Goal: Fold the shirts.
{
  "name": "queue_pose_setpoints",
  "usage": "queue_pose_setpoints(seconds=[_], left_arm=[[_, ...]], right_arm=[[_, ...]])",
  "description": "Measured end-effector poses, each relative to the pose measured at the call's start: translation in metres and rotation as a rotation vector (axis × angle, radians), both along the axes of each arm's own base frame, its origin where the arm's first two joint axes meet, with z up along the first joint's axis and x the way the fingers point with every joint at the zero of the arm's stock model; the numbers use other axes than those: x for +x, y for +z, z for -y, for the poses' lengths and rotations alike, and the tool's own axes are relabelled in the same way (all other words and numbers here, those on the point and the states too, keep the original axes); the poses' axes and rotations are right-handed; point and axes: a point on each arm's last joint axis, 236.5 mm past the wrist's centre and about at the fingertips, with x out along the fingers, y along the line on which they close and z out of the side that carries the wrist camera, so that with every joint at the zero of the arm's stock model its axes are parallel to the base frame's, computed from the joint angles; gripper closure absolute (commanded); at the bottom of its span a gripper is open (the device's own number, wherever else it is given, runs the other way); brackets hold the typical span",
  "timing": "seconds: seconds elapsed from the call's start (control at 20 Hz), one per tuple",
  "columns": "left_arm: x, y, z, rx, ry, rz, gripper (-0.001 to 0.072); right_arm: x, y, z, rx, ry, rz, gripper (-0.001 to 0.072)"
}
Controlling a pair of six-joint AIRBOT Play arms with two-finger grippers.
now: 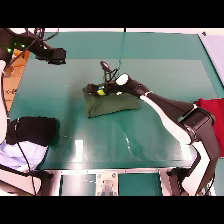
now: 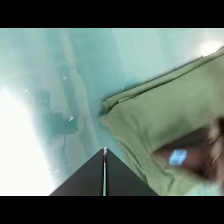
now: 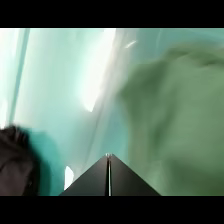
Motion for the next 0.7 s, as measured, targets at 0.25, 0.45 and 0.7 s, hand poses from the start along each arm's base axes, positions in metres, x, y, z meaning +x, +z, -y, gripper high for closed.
queue_pose_setpoints(seconds=[0.25, 0.45, 0.7], left_arm=[[0.0, -0.001, -0.008, 0.027, 0.006, 0.003, 0.0681], [0.001, -0.001, -0.009, 0.032, 0.007, 0.004, 0.0681], [0.001, -0.001, -0.009, 0.034, 0.011, 0.005, 0.0681]], right_arm=[[0.053, 0.024, 0.134, -0.035, -0.098, -0.028, 0.0681], [0.046, 0.005, 0.256, -0.13, -0.139, -0.138, 0.0146], [0.012, -0.039, 0.294, -0.151, -0.111, -0.279, 0.0147]])
